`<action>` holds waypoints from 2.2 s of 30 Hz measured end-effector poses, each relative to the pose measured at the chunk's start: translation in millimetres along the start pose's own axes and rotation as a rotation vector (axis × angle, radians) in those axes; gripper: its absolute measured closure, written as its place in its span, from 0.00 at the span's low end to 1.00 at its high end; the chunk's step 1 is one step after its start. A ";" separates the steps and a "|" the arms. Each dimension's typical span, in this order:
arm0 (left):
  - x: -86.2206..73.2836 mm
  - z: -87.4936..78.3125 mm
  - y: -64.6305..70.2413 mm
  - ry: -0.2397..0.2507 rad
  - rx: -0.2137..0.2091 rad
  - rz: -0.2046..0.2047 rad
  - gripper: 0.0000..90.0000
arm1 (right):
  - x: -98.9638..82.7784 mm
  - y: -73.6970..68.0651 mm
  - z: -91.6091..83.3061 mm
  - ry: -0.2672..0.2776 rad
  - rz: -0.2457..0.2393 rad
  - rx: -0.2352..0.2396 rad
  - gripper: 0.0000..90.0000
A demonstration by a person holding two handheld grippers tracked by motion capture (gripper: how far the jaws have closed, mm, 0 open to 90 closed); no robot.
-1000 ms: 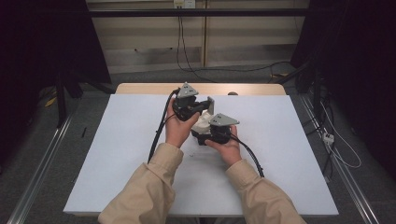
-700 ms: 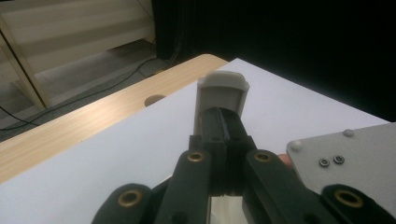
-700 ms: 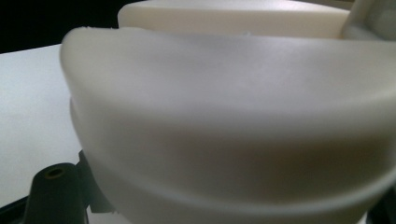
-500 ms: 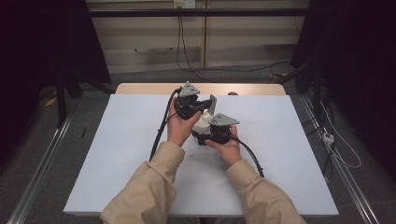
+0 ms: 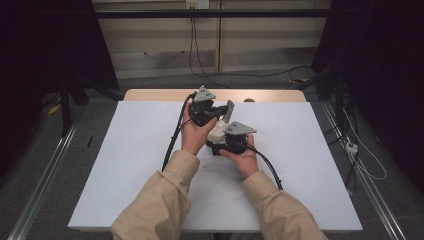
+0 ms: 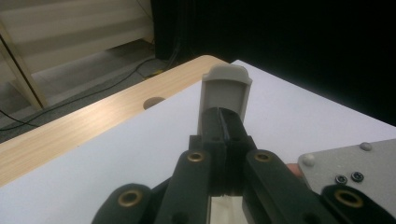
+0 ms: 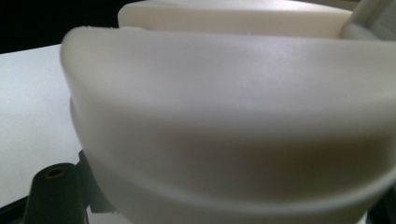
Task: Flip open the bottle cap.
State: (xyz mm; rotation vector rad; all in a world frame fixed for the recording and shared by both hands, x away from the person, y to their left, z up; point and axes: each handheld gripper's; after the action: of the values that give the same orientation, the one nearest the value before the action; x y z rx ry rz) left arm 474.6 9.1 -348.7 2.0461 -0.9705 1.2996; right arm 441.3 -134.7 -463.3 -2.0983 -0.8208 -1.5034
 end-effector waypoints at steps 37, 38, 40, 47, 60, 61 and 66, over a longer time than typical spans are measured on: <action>-6.8 18.9 -1.1 -0.016 -0.007 -0.013 1.00 | 0.0 1.0 0.0 0.000 0.007 0.001 0.21; -6.8 19.3 -1.1 -0.016 -0.008 -0.012 1.00 | 0.0 1.1 -0.2 -0.001 0.012 0.001 0.21; -6.7 20.1 -1.3 -0.019 -0.014 -0.013 1.00 | 0.0 1.6 -0.2 0.000 0.018 0.004 0.21; -8.2 23.9 -2.6 -0.033 -0.022 -0.011 1.00 | 0.0 1.8 -0.2 0.000 0.020 0.004 0.21; -13.9 31.6 0.4 -0.087 -0.038 0.001 1.00 | -0.1 1.5 -0.4 -0.002 0.018 0.004 0.21; -13.5 31.6 1.0 -0.093 -0.032 0.004 1.00 | -0.1 1.8 -0.4 -0.001 0.020 0.004 0.21; -13.5 31.4 2.0 -0.090 -0.029 0.003 1.00 | -0.1 3.0 -1.1 -0.002 0.025 0.008 0.21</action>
State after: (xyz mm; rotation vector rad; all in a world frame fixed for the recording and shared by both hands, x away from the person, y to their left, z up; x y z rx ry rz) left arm 486.0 -11.4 -373.5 2.0970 -1.0260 1.1968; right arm 442.6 -137.7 -463.0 -2.0967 -0.7976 -1.4830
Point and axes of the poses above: each handheld gripper's, and its own axes: z roughly forward along the jaws, x roughly out of its top, y roughly to its right, and after that the axes turned 2 degrees about x, right-handed
